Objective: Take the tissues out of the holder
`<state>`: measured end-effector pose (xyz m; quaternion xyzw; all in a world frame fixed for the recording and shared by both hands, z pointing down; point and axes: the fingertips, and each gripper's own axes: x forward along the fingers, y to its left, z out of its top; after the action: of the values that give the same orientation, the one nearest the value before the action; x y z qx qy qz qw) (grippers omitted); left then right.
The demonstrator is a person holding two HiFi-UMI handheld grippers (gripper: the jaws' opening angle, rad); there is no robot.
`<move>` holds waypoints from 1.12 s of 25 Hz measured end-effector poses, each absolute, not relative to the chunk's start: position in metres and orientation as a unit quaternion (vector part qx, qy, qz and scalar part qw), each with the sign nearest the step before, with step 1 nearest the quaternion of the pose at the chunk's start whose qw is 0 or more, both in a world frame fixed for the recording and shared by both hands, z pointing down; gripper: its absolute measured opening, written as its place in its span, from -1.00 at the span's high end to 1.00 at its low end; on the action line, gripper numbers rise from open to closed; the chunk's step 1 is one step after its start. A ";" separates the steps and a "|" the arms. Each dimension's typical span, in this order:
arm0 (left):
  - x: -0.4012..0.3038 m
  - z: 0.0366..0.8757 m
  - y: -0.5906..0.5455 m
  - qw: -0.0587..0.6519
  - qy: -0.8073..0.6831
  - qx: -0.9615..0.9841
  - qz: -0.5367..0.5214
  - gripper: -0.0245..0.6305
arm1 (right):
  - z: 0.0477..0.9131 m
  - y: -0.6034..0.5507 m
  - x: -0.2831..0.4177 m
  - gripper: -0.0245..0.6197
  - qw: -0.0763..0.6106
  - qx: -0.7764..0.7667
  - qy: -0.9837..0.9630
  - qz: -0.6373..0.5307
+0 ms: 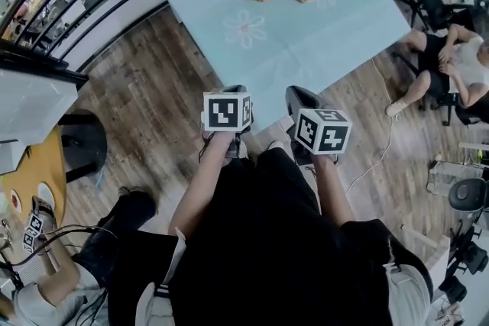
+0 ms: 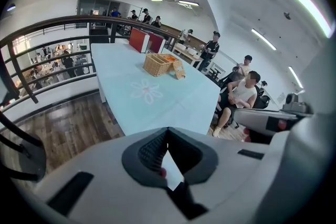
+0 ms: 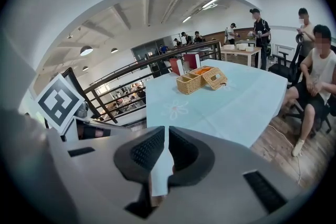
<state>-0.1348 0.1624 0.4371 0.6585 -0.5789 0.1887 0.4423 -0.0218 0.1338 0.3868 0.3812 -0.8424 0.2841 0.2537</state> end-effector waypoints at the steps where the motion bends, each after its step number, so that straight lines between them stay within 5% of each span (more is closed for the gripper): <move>1: -0.135 0.438 0.160 0.442 -0.577 0.660 0.189 0.89 | 0.387 0.132 -0.022 0.88 0.254 0.384 -0.841 0.285; 28: -0.126 0.459 0.014 0.470 -0.603 0.620 0.175 0.89 | 0.400 -0.052 -0.022 0.64 0.274 0.328 -0.861 0.275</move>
<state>-0.1262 0.0137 0.4592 0.6204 -0.6027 0.1753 0.4702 -0.0222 -0.0517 0.4004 0.3280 -0.8612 0.2752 0.2738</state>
